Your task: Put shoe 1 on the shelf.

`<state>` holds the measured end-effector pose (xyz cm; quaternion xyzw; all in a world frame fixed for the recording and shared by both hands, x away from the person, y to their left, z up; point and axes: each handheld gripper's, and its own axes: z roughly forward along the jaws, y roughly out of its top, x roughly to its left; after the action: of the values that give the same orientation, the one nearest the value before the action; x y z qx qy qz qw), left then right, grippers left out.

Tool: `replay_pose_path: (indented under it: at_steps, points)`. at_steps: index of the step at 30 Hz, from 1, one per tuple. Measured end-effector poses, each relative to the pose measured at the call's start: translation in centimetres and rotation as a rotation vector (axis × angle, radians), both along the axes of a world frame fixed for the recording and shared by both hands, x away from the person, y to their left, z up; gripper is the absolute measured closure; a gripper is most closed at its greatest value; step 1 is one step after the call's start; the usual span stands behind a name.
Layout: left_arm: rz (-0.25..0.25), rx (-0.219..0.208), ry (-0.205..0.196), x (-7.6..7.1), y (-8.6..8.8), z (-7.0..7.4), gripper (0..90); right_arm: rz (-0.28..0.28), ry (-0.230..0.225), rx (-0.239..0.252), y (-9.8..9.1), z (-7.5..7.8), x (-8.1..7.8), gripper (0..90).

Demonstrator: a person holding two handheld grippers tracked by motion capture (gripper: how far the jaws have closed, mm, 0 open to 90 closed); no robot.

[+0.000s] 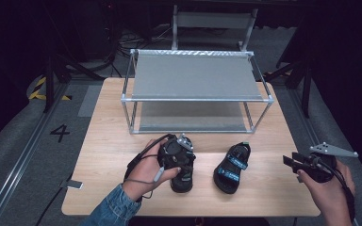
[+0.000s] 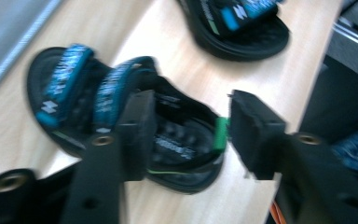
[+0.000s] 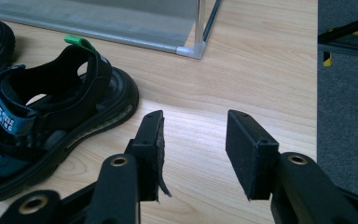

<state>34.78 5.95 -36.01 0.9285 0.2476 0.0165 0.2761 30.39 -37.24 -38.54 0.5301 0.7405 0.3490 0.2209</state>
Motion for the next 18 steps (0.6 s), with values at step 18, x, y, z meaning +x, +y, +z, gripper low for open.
replay_pose_path:
  at_steps: [18]
  points:
    - [0.091,0.067,0.015,4.2,-0.1,-4.2,33.6,0.016,0.027,-0.008,0.3,-0.6,0.4,56.4]
